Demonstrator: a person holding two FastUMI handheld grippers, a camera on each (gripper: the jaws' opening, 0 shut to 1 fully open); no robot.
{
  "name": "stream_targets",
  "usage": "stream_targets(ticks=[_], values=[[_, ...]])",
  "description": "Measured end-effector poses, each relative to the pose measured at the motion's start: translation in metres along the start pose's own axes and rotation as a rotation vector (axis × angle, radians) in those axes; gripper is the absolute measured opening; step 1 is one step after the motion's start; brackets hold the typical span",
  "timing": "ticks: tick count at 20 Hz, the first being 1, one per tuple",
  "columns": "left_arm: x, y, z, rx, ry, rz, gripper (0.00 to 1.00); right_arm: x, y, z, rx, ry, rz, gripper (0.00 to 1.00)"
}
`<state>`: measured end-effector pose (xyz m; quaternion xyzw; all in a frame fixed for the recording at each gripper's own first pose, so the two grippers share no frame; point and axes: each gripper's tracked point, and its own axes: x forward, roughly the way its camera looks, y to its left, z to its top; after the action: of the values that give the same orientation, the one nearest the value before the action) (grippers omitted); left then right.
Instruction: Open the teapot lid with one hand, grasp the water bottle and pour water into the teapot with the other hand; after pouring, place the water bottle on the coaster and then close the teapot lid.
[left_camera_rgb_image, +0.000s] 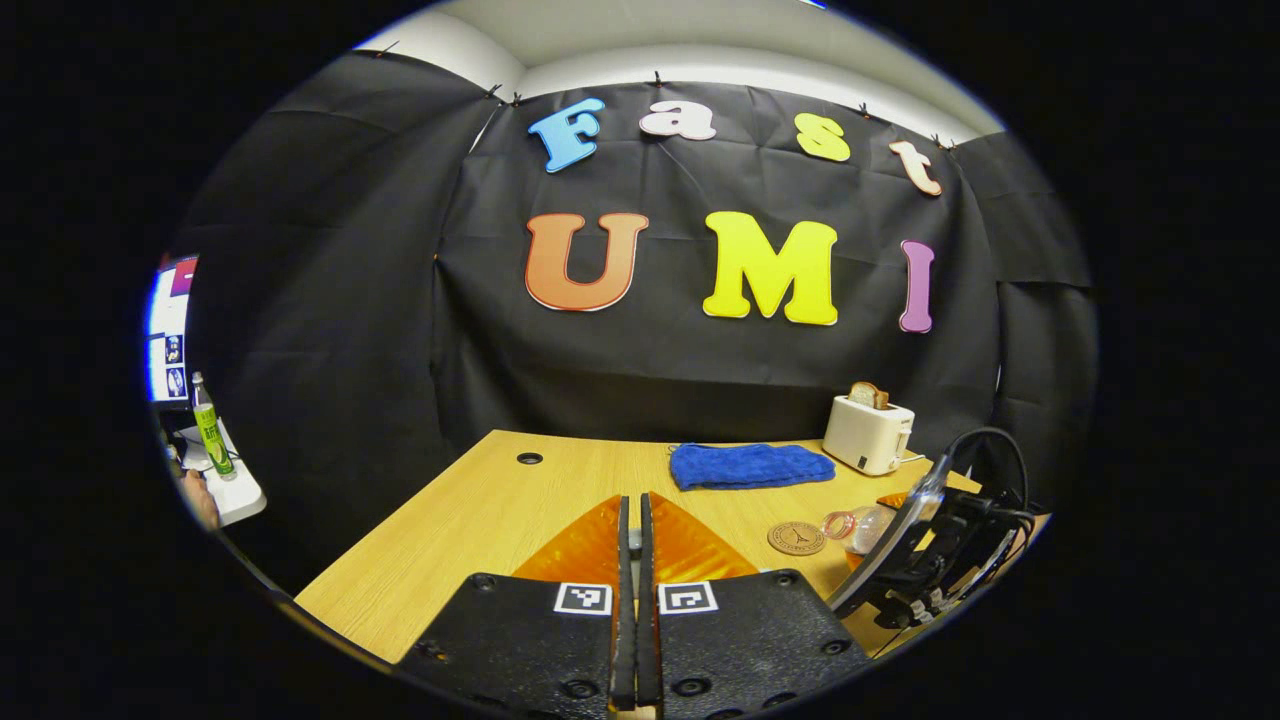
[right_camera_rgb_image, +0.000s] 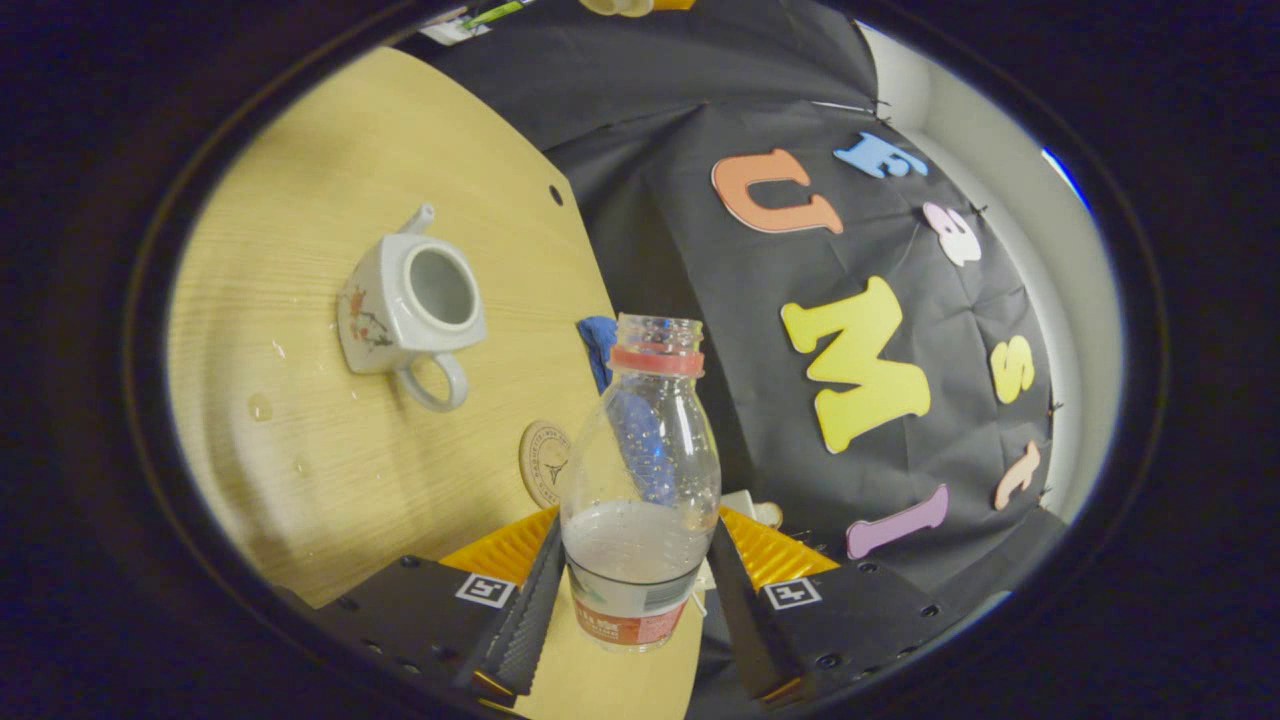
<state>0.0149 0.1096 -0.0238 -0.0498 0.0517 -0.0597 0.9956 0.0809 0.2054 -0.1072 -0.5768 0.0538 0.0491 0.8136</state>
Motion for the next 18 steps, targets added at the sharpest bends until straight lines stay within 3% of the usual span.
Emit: stream_targets(ticks=[9,18], values=[[0.001,-0.007,-0.002,0.022,0.008,-0.026,0.03,0.01,0.004,0.017,-0.305,-0.033,-0.069,0.77],[0.002,0.001,-0.007,0.018,0.028,-0.014,0.03,0.01,0.0,0.033,-0.495,-0.069,-0.127,0.77]])
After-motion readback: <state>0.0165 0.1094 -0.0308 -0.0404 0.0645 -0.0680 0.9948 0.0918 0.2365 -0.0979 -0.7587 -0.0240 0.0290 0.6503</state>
